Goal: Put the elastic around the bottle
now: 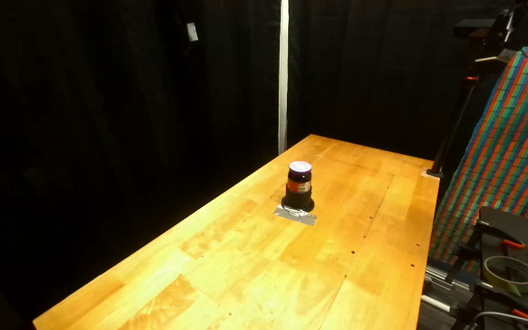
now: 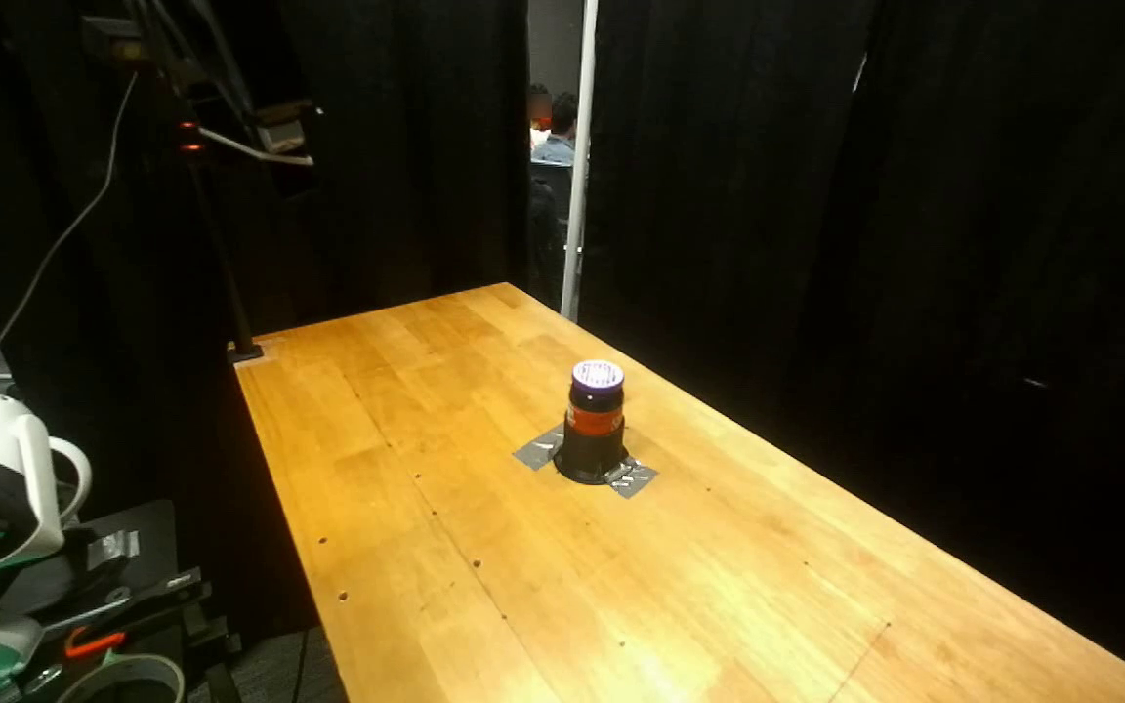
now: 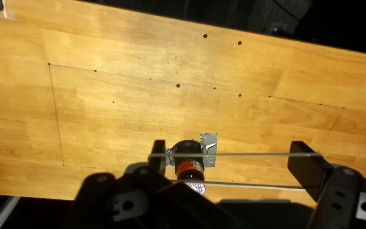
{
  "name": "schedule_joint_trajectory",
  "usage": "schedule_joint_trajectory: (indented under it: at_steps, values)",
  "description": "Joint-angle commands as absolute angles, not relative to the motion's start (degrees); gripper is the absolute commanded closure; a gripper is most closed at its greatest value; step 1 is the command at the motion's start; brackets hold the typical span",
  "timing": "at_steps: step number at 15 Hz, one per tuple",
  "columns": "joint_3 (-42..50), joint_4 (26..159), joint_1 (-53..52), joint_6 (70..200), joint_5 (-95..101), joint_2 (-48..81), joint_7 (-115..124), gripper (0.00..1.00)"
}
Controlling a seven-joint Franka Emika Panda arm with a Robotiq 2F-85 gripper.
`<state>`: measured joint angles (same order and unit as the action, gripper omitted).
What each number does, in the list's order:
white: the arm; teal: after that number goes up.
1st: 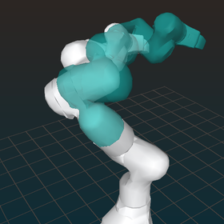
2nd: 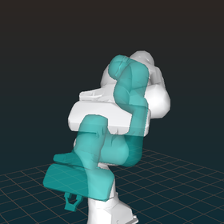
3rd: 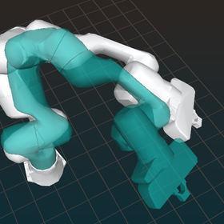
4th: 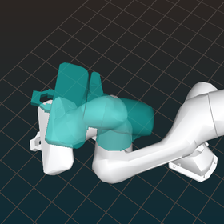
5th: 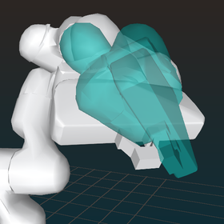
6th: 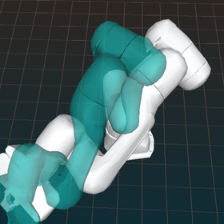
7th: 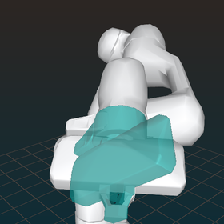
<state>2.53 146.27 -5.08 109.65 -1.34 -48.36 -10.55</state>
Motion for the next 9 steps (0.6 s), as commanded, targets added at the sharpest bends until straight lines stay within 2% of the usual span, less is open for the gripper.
schedule_joint_trajectory:
  at_steps: [1, 9]
  values:
    - [2.7, 139.7, -5.1, 115.0, -2.2, -34.4, -9.7, 0.0]
    - [-1.4, 120.0, -5.2, 115.3, -1.4, -5.9, -7.2, 0.0]
